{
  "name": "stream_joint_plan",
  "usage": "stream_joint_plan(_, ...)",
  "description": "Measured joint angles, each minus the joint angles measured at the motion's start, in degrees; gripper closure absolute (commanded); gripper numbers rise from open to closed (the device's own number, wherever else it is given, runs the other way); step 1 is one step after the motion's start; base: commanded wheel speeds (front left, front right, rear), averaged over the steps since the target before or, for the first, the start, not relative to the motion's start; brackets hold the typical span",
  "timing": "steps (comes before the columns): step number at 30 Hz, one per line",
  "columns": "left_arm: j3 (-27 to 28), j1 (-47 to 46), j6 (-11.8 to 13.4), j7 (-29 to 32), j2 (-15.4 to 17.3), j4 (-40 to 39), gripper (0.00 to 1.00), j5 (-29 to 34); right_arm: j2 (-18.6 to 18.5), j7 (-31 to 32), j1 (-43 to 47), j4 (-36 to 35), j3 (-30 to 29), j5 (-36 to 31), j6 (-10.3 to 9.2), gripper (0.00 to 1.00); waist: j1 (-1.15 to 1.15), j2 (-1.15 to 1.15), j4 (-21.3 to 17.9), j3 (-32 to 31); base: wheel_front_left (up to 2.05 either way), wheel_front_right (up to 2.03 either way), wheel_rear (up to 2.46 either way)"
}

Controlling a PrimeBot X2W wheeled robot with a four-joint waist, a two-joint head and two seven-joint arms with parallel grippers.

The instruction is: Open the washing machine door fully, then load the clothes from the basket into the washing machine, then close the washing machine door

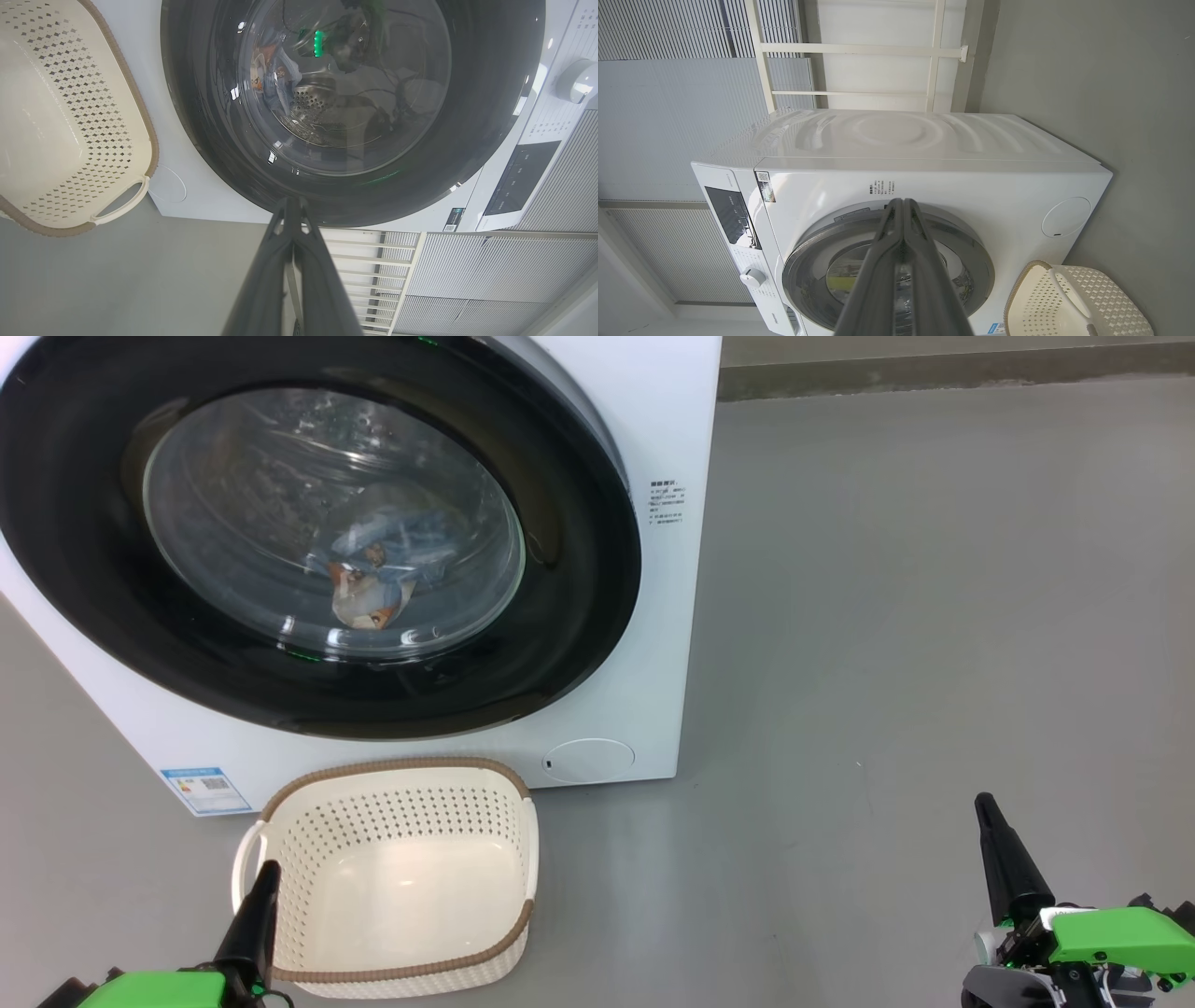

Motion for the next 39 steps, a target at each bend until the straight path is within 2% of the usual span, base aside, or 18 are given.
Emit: stream_joint_plan(39, 0.01, -0.01, 0.0, 0.0, -0.01, -0.01, 1.0, 0.0, 0.0, 0.0, 0.0, -0.01, -0.01, 0.0, 0.0, 1.0, 0.0, 0.0, 0.0, 0.0, 0.0, 0.0, 0.0)
